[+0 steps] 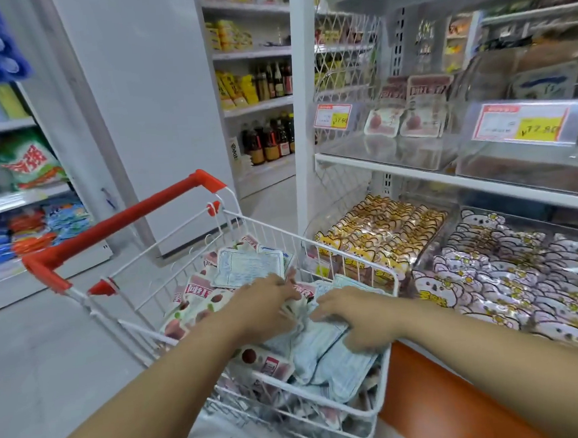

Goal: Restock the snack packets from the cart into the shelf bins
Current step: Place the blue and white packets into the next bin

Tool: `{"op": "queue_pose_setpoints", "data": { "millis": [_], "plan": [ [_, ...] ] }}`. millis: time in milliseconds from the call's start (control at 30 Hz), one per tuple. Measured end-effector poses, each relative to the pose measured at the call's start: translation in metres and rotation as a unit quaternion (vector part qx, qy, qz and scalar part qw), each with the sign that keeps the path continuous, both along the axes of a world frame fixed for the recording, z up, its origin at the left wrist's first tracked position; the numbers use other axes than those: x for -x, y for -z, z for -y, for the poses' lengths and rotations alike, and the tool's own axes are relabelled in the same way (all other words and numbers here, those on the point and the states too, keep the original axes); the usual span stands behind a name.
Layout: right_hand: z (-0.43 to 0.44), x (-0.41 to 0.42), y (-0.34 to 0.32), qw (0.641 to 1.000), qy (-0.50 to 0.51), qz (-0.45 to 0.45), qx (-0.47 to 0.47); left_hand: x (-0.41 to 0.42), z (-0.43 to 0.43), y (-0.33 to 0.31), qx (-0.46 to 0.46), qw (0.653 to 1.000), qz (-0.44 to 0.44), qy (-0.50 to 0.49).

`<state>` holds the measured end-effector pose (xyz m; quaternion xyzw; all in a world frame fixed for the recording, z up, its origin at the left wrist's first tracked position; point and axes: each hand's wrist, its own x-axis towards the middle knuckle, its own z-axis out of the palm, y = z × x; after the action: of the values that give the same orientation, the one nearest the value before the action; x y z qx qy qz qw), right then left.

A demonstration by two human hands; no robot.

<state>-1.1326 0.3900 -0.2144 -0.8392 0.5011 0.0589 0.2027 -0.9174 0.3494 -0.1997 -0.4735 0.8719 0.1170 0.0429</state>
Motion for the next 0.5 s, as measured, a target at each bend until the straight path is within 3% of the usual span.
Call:
{"op": "queue_pose_setpoints", "data": {
  "millis": [333, 500],
  "plan": [
    [0.008, -0.003, 0.028, 0.972, -0.124, -0.09, 0.18, -0.016, 0.015, 0.002, 0.023, 0.999, -0.031, 0.01],
    [0.016, -0.004, 0.025, 0.949, -0.185, -0.138, 0.214, -0.019, 0.015, -0.001, 0.015, 0.999, -0.034, 0.015]
  ]
}}
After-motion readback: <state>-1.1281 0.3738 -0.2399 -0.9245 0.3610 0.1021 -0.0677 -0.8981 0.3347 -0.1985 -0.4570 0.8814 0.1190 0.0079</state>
